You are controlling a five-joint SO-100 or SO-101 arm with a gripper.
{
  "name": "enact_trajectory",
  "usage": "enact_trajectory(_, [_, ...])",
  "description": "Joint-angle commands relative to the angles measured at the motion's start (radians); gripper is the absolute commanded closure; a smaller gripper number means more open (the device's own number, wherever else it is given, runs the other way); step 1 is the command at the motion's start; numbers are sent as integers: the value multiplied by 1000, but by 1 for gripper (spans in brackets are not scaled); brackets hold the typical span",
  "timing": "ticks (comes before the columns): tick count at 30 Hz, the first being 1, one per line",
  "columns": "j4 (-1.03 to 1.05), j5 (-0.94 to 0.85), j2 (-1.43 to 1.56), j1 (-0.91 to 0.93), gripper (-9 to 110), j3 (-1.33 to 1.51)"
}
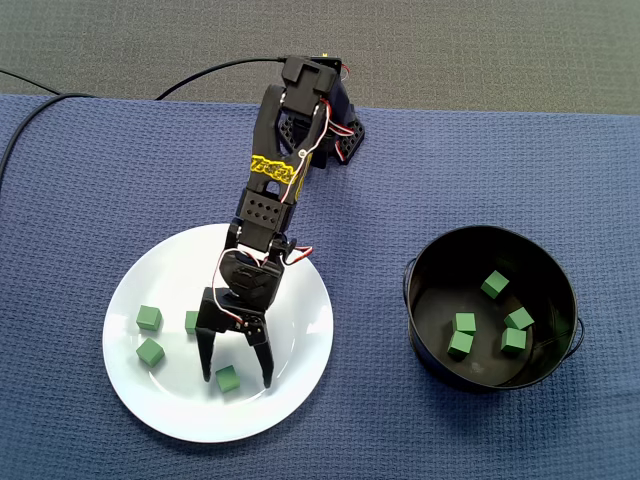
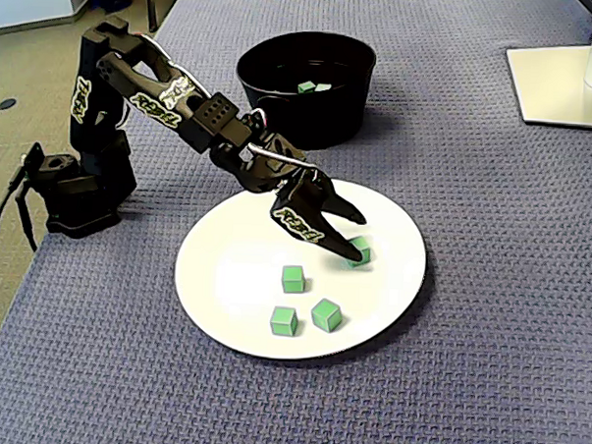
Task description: Pick up the items on the white plate and put them in the black container.
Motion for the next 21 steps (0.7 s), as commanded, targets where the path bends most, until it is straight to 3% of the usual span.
enact_trajectory(1, [-46,11,-9,17,71,-38])
enact_trajectory(5, [-64,17,-26,21,79,-38])
enact_trajectory(9, [-67,28,-29,23,101,-37])
enact_trajectory(21, [-69,192,84,23,101,5])
